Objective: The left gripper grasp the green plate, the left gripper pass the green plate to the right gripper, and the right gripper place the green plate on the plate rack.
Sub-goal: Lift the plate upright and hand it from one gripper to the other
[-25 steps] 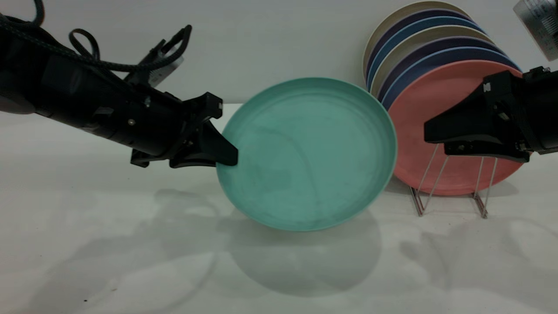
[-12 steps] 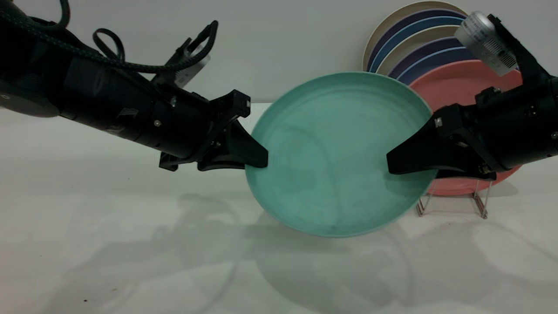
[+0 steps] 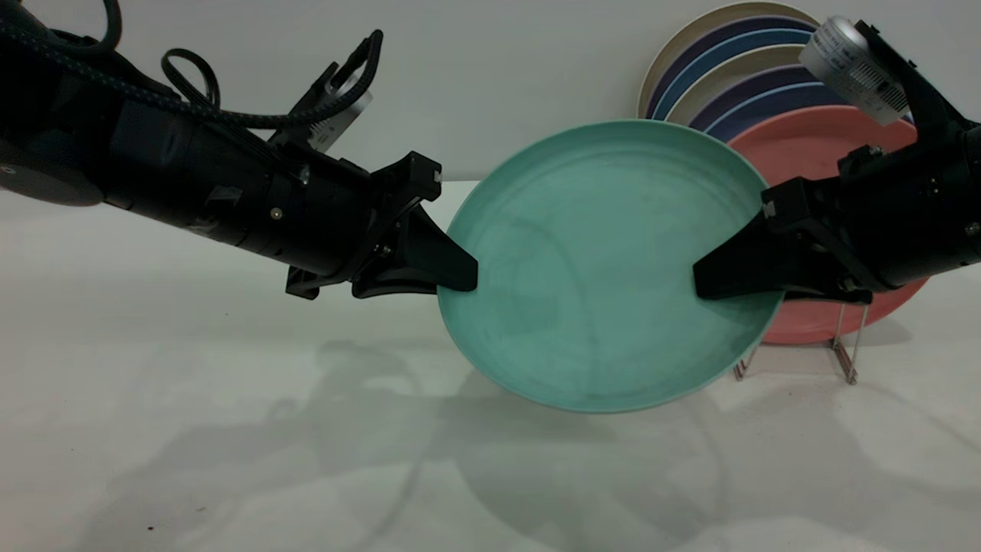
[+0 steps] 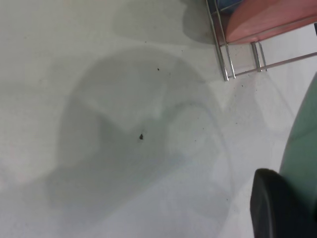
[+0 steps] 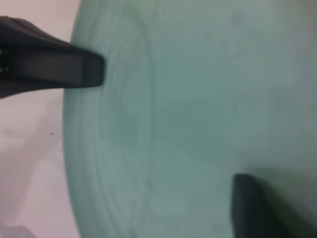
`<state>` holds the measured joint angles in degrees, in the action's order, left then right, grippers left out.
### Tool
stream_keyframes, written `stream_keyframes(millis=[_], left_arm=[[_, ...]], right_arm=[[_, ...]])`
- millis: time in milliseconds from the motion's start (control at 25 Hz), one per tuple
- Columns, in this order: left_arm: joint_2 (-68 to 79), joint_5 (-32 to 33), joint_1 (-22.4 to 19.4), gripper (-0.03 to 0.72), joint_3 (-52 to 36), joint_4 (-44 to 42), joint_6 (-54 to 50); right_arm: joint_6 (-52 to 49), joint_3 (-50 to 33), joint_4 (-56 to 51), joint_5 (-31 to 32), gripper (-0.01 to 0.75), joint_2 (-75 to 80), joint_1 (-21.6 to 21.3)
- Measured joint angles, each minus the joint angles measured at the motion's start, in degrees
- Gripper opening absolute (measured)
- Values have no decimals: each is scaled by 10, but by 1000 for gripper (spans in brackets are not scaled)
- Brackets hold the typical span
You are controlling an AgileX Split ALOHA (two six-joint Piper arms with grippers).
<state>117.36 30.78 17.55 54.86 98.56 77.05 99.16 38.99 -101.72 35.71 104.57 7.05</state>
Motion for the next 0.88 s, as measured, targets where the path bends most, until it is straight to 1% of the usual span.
stream_keyframes(millis=[40, 80, 160, 240, 320, 360, 440, 480, 560, 640, 720, 800, 880], left_arm=[[0, 0, 0, 19, 0, -1, 3], [0, 0, 0, 24, 0, -2, 5], [0, 1, 0, 38, 0, -3, 6], [0, 12, 0, 77, 0, -4, 6], [0, 29, -1, 148, 0, -5, 6], [0, 42, -2, 204, 0, -7, 6], [0, 69, -6, 350, 0, -17, 9], [1, 93, -14, 416, 0, -27, 9], [1, 143, -33, 571, 0, -53, 4], [1, 187, -61, 674, 0, -93, -19], [0, 227, -102, 713, 0, -136, -56], [-1, 260, -153, 712, 1, -179, -84], [-1, 287, -197, 690, 4, -215, -103]], right_arm=[[-3, 0, -4, 0, 112, 0, 0], [-5, 0, -10, 1, 79, 0, 0], [-6, 0, -12, 0, 72, 0, -1], [-4, 0, -12, -3, 72, 0, -1], [1, 0, -12, -6, 72, 0, -1], [4, 0, -12, -8, 72, 0, -2], [18, 0, -11, -11, 72, 0, -2], [26, 0, -11, -10, 72, 0, -2], [50, 0, -10, -1, 72, 0, -4], [86, 0, -2, 9, 72, -2, -13], [118, 0, 11, -12, 72, -6, -33], [144, 0, 23, -25, 72, -15, -58], [164, 0, 38, -26, 72, -30, -85]])
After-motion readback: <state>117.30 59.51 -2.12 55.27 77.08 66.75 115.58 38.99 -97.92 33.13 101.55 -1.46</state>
